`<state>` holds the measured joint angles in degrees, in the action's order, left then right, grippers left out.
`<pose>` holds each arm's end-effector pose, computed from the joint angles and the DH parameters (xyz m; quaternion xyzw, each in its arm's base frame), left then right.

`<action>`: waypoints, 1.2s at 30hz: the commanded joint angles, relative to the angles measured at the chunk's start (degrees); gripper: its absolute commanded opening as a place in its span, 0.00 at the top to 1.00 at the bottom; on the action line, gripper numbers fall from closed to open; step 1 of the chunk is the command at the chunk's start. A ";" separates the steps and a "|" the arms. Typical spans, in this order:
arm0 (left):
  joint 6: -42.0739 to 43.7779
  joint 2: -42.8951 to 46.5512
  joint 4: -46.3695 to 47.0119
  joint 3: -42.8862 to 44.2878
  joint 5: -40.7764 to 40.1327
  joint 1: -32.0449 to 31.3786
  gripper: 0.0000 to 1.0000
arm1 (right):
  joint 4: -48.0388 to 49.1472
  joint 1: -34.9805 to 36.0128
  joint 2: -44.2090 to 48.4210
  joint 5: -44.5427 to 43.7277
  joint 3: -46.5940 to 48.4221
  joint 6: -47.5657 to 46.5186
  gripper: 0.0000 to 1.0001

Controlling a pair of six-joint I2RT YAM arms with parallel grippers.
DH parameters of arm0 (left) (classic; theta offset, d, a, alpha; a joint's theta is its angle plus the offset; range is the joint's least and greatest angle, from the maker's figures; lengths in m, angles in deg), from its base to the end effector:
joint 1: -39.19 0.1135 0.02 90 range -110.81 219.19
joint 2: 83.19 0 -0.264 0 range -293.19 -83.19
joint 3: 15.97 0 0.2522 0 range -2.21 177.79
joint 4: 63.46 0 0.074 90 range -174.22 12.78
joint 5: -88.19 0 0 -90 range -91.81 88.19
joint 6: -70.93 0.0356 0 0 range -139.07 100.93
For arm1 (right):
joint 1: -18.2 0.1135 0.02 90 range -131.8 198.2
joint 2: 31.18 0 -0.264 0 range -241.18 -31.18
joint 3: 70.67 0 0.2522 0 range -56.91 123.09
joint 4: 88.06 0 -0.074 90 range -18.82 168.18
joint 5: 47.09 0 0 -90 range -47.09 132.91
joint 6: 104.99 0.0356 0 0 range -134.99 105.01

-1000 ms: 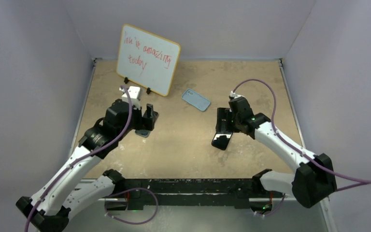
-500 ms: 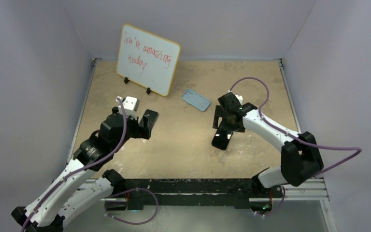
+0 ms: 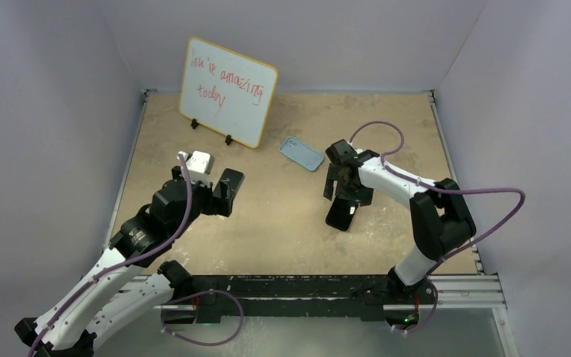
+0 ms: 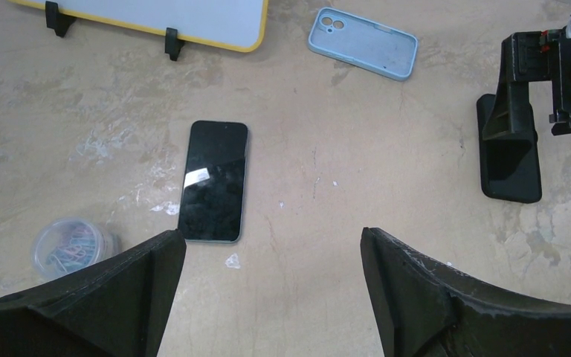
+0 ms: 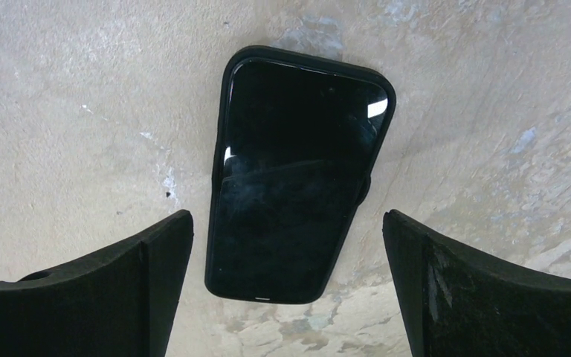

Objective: Take the phone out of the phone case
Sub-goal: Move the phone to the center of the board.

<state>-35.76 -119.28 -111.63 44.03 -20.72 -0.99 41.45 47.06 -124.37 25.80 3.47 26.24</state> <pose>0.1109 -0.0785 0.3270 0.0814 0.8293 -0.1336 0.5365 0.2773 0.1409 0.1936 0.1311 0.9646 -0.0190 0.2278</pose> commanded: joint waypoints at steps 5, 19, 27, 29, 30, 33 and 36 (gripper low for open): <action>0.81 0.17 1.00 -0.27 -1.30 -0.30 0.08 | -4.57 0.06 -3.37 -4.15 4.69 4.99 0.01; 0.87 -0.73 1.02 -0.42 -1.06 -0.27 0.09 | -1.52 -0.98 -5.63 -4.13 1.76 7.78 0.01; 0.96 -1.57 1.10 -0.37 -1.02 -0.26 0.09 | 3.19 -1.70 -6.89 -1.81 -2.21 7.77 0.07; 1.01 -1.78 1.08 -0.39 -1.08 -0.29 0.09 | 3.34 -1.71 -7.08 -2.09 -2.48 7.66 0.11; 0.96 -1.90 1.09 -0.39 -1.12 -0.28 0.09 | 3.41 -1.72 -7.02 -2.06 -2.66 7.53 0.14; 0.96 -2.17 0.95 -0.32 -1.41 -0.21 0.09 | 4.75 -1.75 -6.11 -1.23 -4.12 7.18 0.26; 0.78 -1.99 0.73 -0.14 -2.38 -0.18 0.09 | 5.99 -1.70 -4.79 -1.94 -4.99 7.12 0.31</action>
<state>-35.76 -121.38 -111.63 43.90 -21.49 -1.03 46.28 45.53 -128.79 24.62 1.70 32.60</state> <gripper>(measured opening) 0.915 0.776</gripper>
